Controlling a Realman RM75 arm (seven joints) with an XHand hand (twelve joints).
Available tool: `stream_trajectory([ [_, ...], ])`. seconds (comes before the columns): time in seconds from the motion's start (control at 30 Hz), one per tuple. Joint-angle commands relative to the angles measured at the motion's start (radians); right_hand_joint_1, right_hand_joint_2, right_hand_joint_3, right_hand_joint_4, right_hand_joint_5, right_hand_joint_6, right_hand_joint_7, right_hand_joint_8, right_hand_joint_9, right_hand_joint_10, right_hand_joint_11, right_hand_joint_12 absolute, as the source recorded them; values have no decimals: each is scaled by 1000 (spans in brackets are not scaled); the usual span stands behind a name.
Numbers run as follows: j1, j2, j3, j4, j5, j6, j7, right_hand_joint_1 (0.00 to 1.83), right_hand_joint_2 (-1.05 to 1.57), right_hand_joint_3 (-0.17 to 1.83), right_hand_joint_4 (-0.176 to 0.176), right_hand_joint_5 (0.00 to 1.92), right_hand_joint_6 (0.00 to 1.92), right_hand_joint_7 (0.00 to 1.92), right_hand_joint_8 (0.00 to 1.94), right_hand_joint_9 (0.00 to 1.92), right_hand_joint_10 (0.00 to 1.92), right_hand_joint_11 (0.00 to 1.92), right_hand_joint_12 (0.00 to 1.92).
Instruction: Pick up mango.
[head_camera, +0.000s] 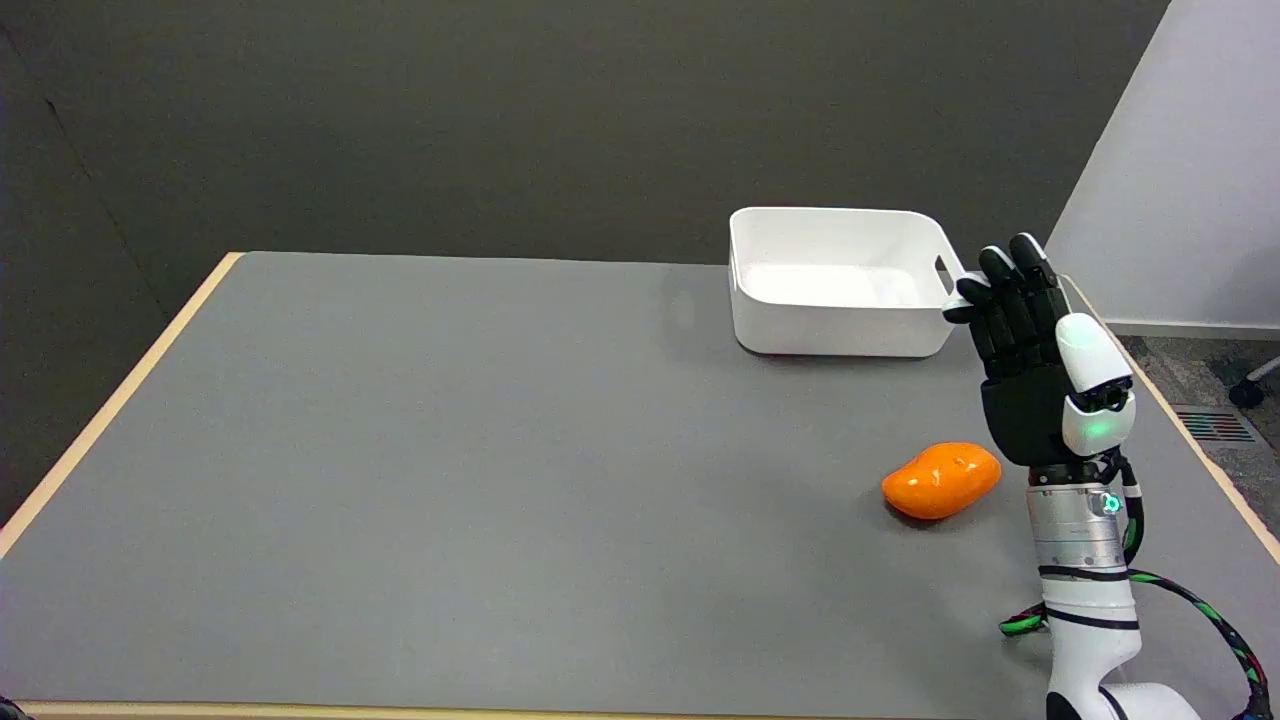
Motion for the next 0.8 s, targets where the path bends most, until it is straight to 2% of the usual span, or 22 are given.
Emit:
stream_trajectory([
  [0.03, -12, 14, 11, -21, -5, -30, -89, 529, 704, 840, -46, 159, 359, 312, 455, 290, 985, 256, 1491],
  [0.13, -46, 12, 78, -81, -5, 6, -250, 550, 701, 842, -49, 161, 362, 310, 462, 282, 982, 252, 1489],
  [0.27, -98, 5, 198, -190, -6, 102, -569, 612, 685, 858, -61, 204, 408, 353, 512, 298, 1015, 255, 1496],
  [0.4, -101, 27, 258, -232, -36, 169, -797, 664, 673, 875, -53, 259, 480, 428, 574, 352, 1078, 299, 1555],
  [0.47, -86, 47, 299, -229, -99, 220, -895, 685, 667, 883, -45, 284, 521, 462, 605, 377, 1103, 325, 1587],
  [0.63, -66, 72, 366, -245, -245, 427, -949, 734, 650, 902, -32, 329, 602, 516, 666, 432, 1157, 386, 1656],
  [0.8, -106, 96, 425, -322, -418, 573, -875, 745, 636, 909, -28, 334, 613, 522, 675, 441, 1167, 407, 1678],
])
